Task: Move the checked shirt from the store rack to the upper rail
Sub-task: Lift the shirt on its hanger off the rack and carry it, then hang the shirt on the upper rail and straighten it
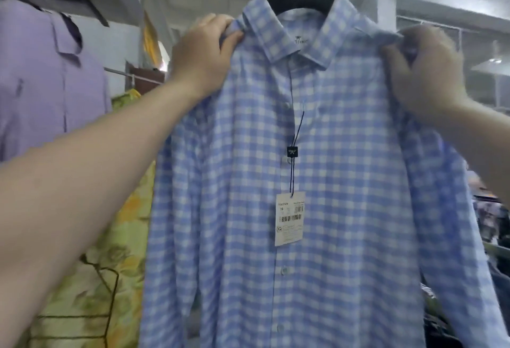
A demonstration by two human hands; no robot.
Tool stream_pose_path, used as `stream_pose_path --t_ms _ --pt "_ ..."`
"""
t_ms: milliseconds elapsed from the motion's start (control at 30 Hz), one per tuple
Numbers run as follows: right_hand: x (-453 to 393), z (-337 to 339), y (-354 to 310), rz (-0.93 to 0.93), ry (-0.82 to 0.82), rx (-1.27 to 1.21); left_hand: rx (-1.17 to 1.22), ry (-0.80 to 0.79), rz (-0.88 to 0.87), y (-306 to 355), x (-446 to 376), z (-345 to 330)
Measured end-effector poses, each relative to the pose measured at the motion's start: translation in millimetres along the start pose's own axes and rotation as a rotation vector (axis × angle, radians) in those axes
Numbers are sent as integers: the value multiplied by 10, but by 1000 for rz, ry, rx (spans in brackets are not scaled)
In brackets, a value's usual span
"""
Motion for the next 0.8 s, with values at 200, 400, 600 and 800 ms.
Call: stream_pose_path --t_ms 200,400,600,800 --pt "307 -487 -647 -20 -79 -171 -198 -85 -17 -357 92 886" --pt "582 -929 -1472 -11 -143 -351 -393 -159 -21 -664 143 1835" --pt "857 -1415 -2368 -21 -226 -553 -599 -240 -9 -859 168 2785" --pt "1200 -1872 -3293 -10 -352 -809 -854 -347 30 -926 178 3588"
Point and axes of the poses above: each hand's wrist, its own x-axis away from the middle knuckle, its own z-axis out of the back of the hand, y = z × x, the point moved 5 cm from there along -x, towards the middle knuckle, and after that the axes turned 14 degrees about -z, right-handed, at the moved point
